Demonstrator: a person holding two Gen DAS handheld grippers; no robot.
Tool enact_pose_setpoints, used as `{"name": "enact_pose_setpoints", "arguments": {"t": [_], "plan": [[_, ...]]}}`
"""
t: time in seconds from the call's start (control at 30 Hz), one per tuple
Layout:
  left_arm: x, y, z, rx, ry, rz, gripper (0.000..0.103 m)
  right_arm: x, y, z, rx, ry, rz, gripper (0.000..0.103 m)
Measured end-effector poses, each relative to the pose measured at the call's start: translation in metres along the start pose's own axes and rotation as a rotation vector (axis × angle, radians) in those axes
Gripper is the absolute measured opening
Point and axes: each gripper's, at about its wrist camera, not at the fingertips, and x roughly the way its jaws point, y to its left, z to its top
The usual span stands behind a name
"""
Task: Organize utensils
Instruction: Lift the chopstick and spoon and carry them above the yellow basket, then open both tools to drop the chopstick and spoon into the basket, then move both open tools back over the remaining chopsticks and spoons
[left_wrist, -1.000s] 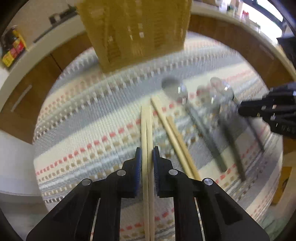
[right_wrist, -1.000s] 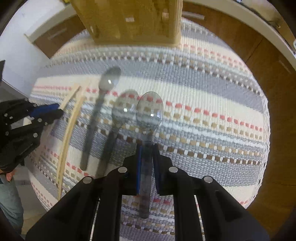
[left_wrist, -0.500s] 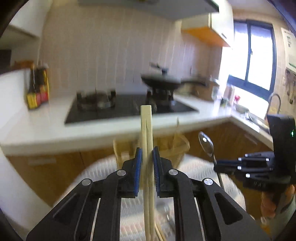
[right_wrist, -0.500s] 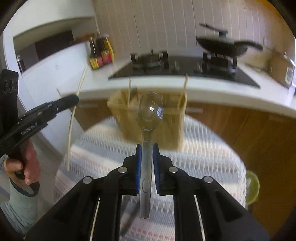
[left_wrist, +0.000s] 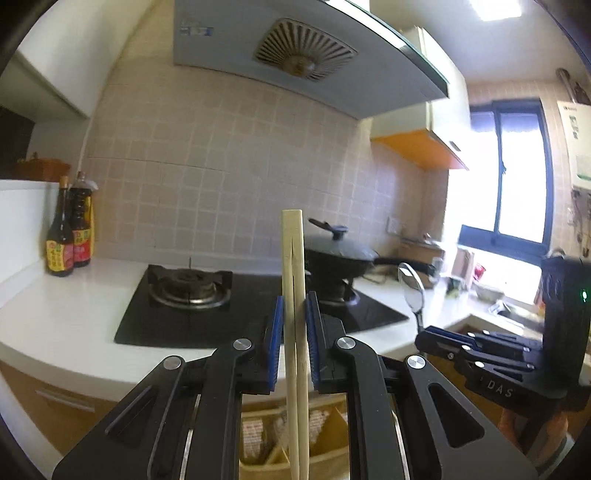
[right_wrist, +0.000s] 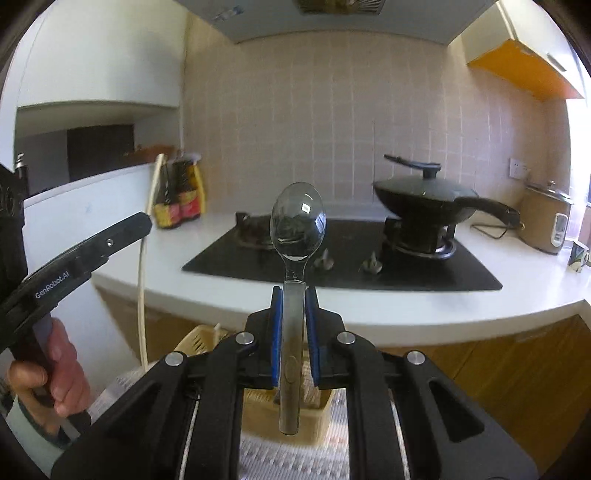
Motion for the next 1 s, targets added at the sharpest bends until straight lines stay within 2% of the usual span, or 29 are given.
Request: {"name": "enact_pose_setpoints", "arguments": {"t": [0.17, 0.23, 0.33, 0.57, 0.67, 0.73, 0.77, 0.8, 0.87, 1.0], "plan": [[0.016, 0.006, -0.005, 0.019, -0.061, 0.066, 0.011, 0.018, -0.012, -0.005, 0.023, -0.051, -0.034, 0.01], [0.021, 0.004, -0.009, 0.04, -0.079, 0.118, 0.011, 0.029, -0.012, -0.008, 0.01, -0.035, -0.042, 0.01], [0.029, 0.002, -0.016, 0.074, -0.085, 0.155, 0.011, 0.039, -0.008, -0.013, -0.026, -0.036, -0.066, 0.01], [0.039, 0.007, -0.034, 0.071, -0.079, 0.16, 0.011, 0.049, -0.005, -0.03, -0.031, -0.047, -0.071, 0.01], [0.038, 0.013, -0.039, 0.047, -0.07, 0.138, 0.012, 0.046, -0.004, -0.037, -0.038, -0.041, -0.074, 0.011], [0.035, 0.019, -0.042, 0.015, -0.053, 0.116, 0.022, 0.042, -0.007, -0.041, -0.014, -0.015, -0.047, 0.015], [0.033, 0.022, -0.043, -0.003, -0.041, 0.107, 0.032, 0.04, -0.008, -0.043, -0.009, -0.009, -0.04, 0.022], [0.029, 0.027, -0.045, -0.025, -0.036, 0.101, 0.034, 0.034, -0.009, -0.045, -0.003, -0.006, -0.037, 0.028], [0.022, 0.032, -0.045, -0.039, -0.015, 0.091, 0.034, 0.025, -0.012, -0.048, 0.006, 0.007, -0.035, 0.029], [0.0, 0.039, -0.046, -0.064, 0.009, 0.066, 0.048, -0.003, -0.017, -0.059, 0.042, 0.046, -0.024, 0.029]]}}
